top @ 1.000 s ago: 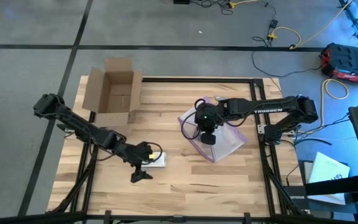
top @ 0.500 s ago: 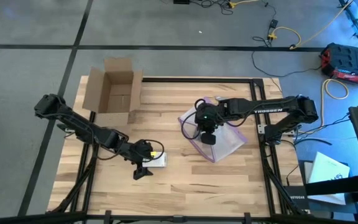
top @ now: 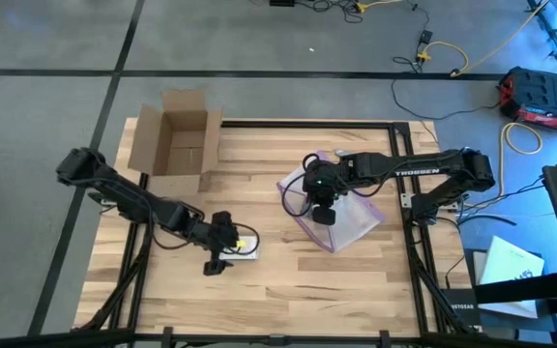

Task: Unpack boxes
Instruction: Put the white box into the zip bag

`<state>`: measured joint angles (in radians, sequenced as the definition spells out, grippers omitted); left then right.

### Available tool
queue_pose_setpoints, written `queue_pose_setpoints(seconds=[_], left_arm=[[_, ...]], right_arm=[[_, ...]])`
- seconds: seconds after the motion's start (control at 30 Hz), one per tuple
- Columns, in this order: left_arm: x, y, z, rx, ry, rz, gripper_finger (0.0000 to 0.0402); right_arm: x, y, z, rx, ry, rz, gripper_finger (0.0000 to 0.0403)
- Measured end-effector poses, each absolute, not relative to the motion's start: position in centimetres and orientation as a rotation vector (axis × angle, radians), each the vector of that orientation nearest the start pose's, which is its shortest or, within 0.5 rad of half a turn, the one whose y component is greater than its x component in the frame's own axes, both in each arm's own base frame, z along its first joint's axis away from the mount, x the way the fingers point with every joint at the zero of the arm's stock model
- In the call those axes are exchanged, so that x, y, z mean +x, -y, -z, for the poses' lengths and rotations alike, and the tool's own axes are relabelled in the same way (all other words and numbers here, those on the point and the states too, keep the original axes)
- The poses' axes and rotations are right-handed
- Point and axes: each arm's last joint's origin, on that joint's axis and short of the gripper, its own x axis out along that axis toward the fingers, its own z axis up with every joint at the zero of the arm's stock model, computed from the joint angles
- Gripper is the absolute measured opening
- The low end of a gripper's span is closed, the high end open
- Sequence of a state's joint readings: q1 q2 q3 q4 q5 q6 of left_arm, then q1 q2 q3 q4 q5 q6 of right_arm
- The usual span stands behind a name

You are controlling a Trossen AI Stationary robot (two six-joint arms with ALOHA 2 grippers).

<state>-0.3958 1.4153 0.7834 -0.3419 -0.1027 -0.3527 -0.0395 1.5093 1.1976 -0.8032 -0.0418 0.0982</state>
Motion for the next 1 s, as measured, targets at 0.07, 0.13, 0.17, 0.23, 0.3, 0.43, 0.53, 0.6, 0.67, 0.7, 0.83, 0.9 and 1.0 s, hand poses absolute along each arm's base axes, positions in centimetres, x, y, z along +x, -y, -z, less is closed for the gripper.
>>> queue_pose_setpoints(seconds=[0.07,0.13,0.17,0.23,0.3,0.43,0.53,0.6,0.67,0.7,0.83,0.9,1.0], left_arm=[[24.9,10.0,-18.3,-0.063,-0.992,0.095,0.0400],[25.1,10.1,-17.8,-0.049,-1.004,0.089,0.0400],[25.2,10.2,-17.6,-0.033,-1.004,0.079,0.0400],[25.3,10.2,-17.2,-0.007,-1.010,0.052,0.0400],[25.4,10.2,-16.9,-0.002,-1.010,0.041,0.0400],[25.6,10.3,-16.2,0.004,-1.029,0.026,0.0400],[25.9,10.3,-15.6,0.008,-1.043,0.018,0.0400],[26.1,10.3,-15.3,0.009,-1.040,0.012,0.0400],[26.2,10.5,-15.2,0.008,-1.033,0.010,0.0400],[26.3,10.5,-15.1,0.008,-1.030,0.008,0.0400],[26.4,10.5,-15.1,0.011,-1.021,0.004,0.0400],[26.4,10.5,-15.1,0.027,-1.024,0.011,0.0400],[26.3,10.4,-15.0,0.061,-1.031,0.025,0.0400]], right_arm=[[29.8,1.1,-26.2,0.133,-1.114,0.053,0.0010],[29.8,1.1,-26.2,0.133,-1.114,0.053,0.0010],[29.8,1.1,-26.2,0.133,-1.113,0.053,0.0010],[29.8,1.1,-26.2,0.133,-1.113,0.053,0.0010],[29.8,1.1,-26.2,0.133,-1.113,0.053,0.0010],[29.8,1.1,-26.2,0.133,-1.113,0.053,0.0010],[29.8,1.1,-26.2,0.133,-1.112,0.053,0.0010],[29.8,1.1,-26.2,0.133,-1.112,0.053,0.0010],[29.8,1.1,-26.2,0.133,-1.112,0.053,0.0010],[29.8,1.1,-26.2,0.133,-1.112,0.053,0.0010],[29.8,1.1,-26.2,0.133,-1.112,0.053,0.0010],[29.8,1.1,-26.2,0.133,-1.112,0.053,0.0010],[29.8,1.1,-26.2,0.133,-1.112,0.053,0.0010]])
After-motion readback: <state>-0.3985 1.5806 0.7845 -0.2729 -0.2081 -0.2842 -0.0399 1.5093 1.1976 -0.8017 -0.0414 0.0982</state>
